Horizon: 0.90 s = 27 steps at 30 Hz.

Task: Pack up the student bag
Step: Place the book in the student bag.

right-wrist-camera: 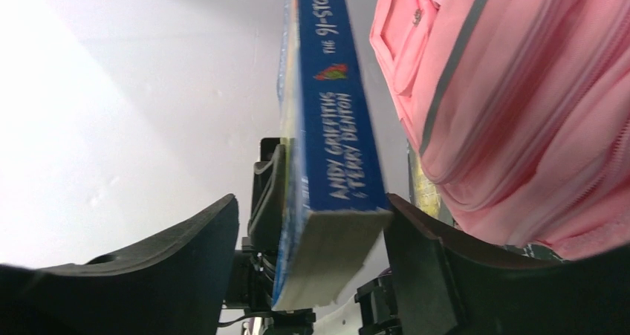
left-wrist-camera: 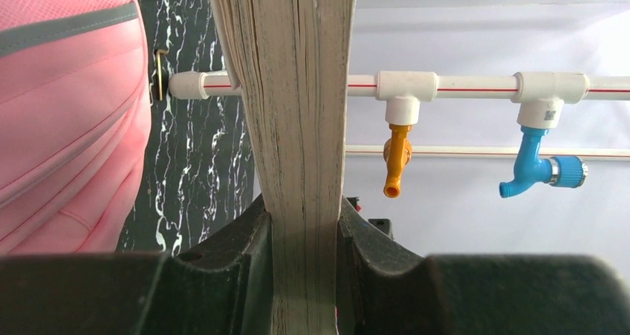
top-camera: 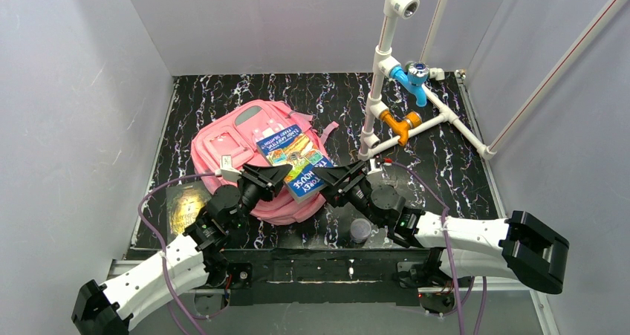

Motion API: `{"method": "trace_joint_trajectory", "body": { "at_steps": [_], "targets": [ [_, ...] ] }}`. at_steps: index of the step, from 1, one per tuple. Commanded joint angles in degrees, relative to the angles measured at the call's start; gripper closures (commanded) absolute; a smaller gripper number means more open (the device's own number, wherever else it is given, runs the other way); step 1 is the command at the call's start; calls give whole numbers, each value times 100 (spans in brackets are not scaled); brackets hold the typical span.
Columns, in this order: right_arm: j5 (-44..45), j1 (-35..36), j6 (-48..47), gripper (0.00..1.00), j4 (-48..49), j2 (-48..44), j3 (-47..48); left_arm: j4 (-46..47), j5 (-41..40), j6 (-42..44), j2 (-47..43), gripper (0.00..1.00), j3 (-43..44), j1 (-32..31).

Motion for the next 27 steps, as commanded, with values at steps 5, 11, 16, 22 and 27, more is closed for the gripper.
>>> {"method": "trace_joint_trajectory", "body": {
  "at_steps": [5, 11, 16, 22, 27],
  "targets": [
    [130, 42, 200, 34, 270, 174, 406, 599, 362, 10, 64, 100, 94, 7],
    [116, 85, 237, 68, 345, 256, 392, 617, 764, 301, 249, 100, 154, 1],
    [353, 94, 225, 99, -24, -201, 143, 446, 911, 365, -2, 49, -244, -1],
    [753, 94, 12, 99, -1572, -1702, -425, -2253, 710, 874, -778, 22, 114, 8],
    [1142, 94, -293, 99, -3675, -3485, -692, -4607, 33, 3115, -450, 23, 1758, 24]
  ]
}}
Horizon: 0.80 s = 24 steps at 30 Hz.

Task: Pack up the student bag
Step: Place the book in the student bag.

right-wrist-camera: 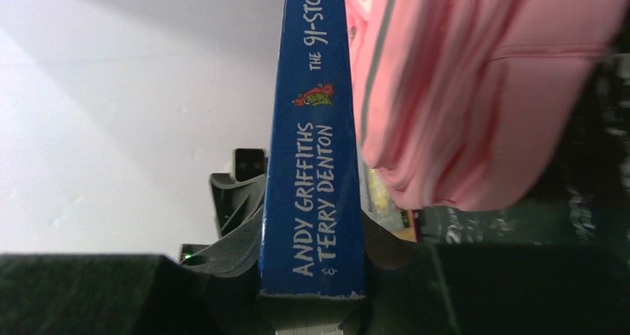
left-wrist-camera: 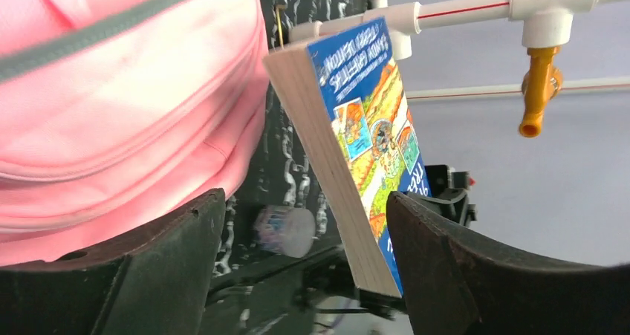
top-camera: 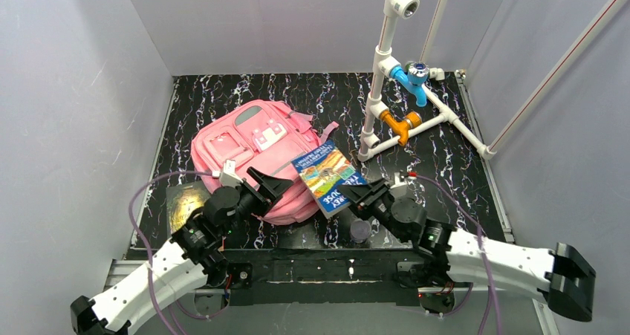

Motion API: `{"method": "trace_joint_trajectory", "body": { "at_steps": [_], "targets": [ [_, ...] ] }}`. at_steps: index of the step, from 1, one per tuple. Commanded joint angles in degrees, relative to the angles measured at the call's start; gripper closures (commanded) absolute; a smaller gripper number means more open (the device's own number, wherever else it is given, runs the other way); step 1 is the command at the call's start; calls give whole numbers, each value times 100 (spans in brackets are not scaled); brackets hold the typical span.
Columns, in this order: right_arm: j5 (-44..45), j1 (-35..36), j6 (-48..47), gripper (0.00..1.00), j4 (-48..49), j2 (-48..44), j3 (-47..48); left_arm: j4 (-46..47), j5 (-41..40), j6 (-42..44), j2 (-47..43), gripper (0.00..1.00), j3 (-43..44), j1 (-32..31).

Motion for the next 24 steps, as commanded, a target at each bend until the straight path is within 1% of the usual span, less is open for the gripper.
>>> {"method": "trace_joint_trajectory", "body": {
  "at_steps": [1, 3, 5, 6, 8, 9, 10, 12, 14, 17, 19, 24],
  "targets": [
    [701, 20, -370, 99, -1654, -1440, 73, -2010, -414, 2451, 539, 23, 1495, 8],
    [804, 20, -497, 99, -2127, -1966, 92, -2168, 106, 3408, 1381, 25, 2163, 2],
    [916, 20, -557, 99, -2552, -2397, 137, -2543, 687, 4153, 2420, 34, 2785, -34],
    [949, 20, -615, 99, -2682, -2563, 169, -2761, 758, 4445, 2930, 38, 3076, -107],
    [1013, 20, -821, 99, -2904, -2792, 345, -3149, 218, 4836, 3715, 41, 3474, -425],
    [1041, 20, -888, 99, -3099, -2831, 461, -3141, -206, 5050, 4046, 41, 3563, -603],
    [1084, 20, -909, 99, -3397, -2832, 601, -3095, -432, 5266, 4245, 41, 3650, -756],
    [1135, 20, -930, 99, -3756, -2788, 827, -3024, -743, 5564, 4569, 41, 3789, -980],
    [1144, 20, -962, 99, -3957, -2735, 952, -2913, -809, 5704, 4819, 40, 3870, -1109],
    [1061, 20, -925, 99, -3951, -2716, 906, -2816, -1063, 5842, 5185, 39, 3958, -1286],
    [1033, 20, -884, 99, -3851, -2750, 806, -2815, -1312, 5932, 5454, 39, 4012, -1343],
    [884, 21, -829, 99, -3489, -2652, 633, -2915, -2433, 5991, 5867, 51, 4024, -1399]
  ]
}}
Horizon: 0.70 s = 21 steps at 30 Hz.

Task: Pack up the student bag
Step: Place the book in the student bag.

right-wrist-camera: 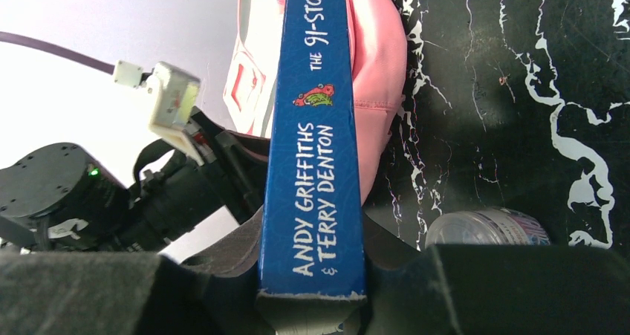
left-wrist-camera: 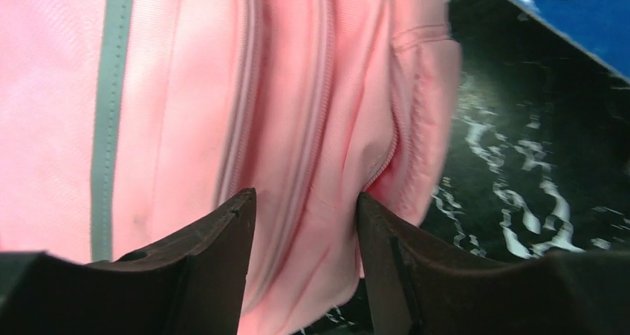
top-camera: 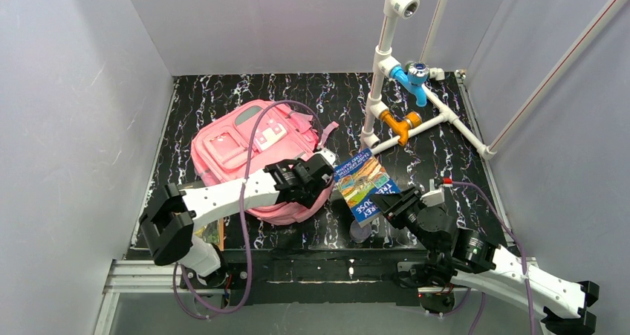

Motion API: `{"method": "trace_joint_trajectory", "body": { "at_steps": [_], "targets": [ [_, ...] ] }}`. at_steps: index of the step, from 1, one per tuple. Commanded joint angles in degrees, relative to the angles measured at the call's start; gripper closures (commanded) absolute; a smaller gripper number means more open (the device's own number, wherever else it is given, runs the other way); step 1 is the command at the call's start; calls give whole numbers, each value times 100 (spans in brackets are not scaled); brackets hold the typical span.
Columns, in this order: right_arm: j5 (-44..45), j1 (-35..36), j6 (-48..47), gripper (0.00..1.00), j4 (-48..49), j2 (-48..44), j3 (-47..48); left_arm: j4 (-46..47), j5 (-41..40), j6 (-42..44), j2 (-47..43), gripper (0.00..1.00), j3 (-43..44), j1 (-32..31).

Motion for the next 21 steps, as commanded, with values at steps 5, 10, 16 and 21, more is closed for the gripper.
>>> {"method": "trace_joint_trajectory", "body": {
  "at_steps": [5, 10, 16, 21],
  "targets": [
    [-91, 22, 99, 99, 852, 290, 142, -278, -1274, 532, 293, 59, 205, -69],
    [-246, 22, 92, 99, 948, 384, 100, -291, -1561, 596, -53, 99, 218, -70],
    [-625, 22, -388, 99, 1135, 544, 237, 169, -2535, 519, -1108, 100, -30, -72],
    [-1398, 22, -295, 99, 1936, 902, 80, 1223, -2360, 459, -2411, 100, -556, -61]
  ]
}}
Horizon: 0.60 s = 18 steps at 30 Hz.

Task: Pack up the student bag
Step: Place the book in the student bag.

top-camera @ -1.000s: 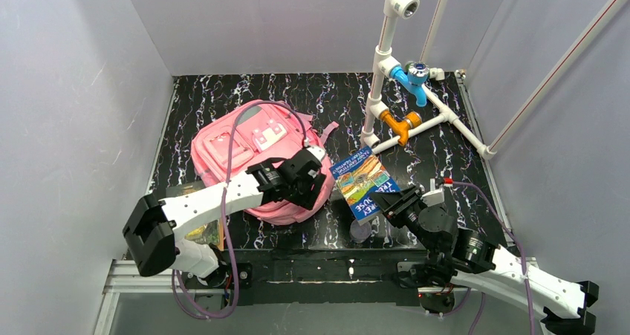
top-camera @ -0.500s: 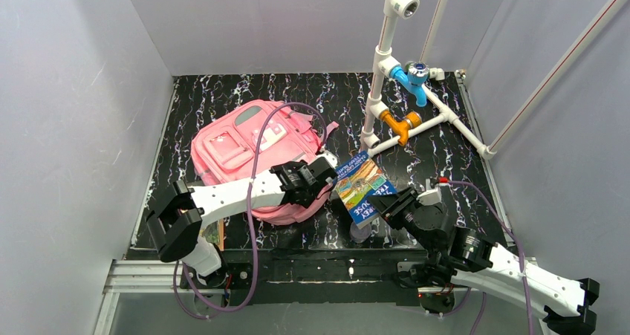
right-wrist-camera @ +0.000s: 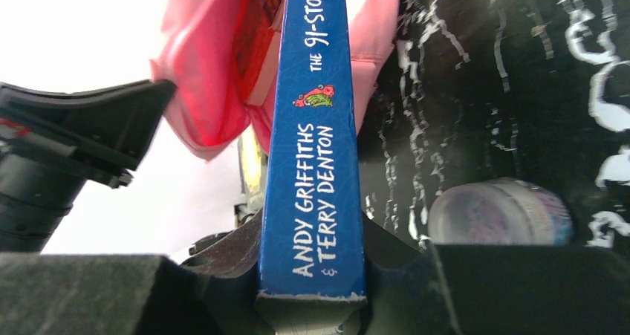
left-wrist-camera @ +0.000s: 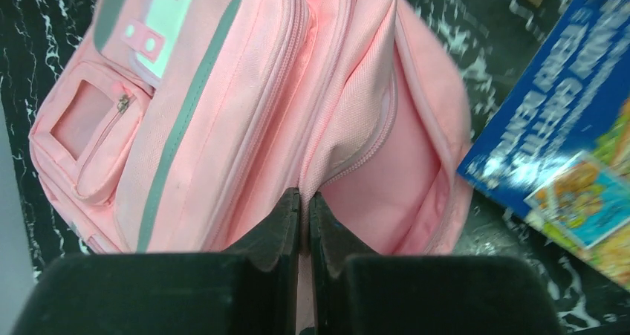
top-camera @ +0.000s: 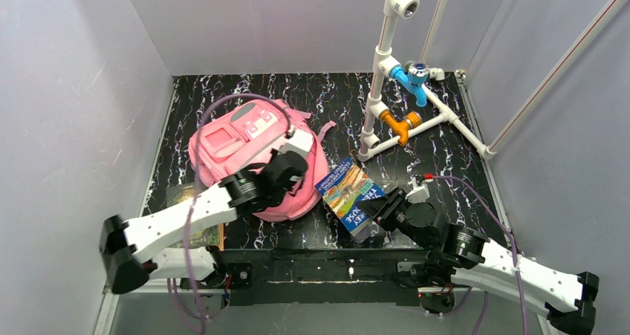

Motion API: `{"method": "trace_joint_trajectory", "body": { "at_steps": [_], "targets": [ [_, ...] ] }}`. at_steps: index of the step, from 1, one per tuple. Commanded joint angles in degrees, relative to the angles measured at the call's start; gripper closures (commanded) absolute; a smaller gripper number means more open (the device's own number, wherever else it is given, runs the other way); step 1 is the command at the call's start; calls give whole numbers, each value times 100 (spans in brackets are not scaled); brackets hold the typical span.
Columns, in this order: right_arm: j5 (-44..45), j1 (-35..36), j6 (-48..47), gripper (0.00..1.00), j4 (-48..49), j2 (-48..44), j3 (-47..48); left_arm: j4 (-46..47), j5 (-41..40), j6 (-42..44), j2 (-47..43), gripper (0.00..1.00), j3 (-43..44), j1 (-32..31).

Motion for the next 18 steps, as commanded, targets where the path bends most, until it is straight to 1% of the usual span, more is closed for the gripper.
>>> {"method": "trace_joint_trajectory", "body": {
  "at_steps": [1, 3, 5, 6, 7, 9, 15, 18],
  "targets": [
    [-876, 22, 91, 99, 1974, 351, -28, 1052, -406, -5, -1225, 100, -406, 53],
    [-1409, 22, 293, 99, 3098, 759, -277, 1395, -161, -37, -1553, 100, -536, 57],
    [-1890, 27, 369, 99, 4218, 1296, -404, 1520, -17, -67, -1731, 100, -547, 73],
    [-2073, 23, 336, 99, 4514, 1550, -348, 1501, 26, -54, -1772, 100, -516, 69],
    [-2151, 22, 255, 99, 4631, 1765, -228, 1434, 32, -44, -1766, 100, -466, 68],
    [-2130, 22, 205, 99, 4544, 2091, 41, 1237, 18, -87, -1751, 100, -368, 69],
    [-1784, 22, 437, 99, 5134, 2772, 195, 1161, 70, -93, -1919, 100, -385, 73],
    [-1473, 22, 492, 99, 5340, 3019, 254, 1134, 104, -104, -2029, 100, -394, 73]
  ]
}}
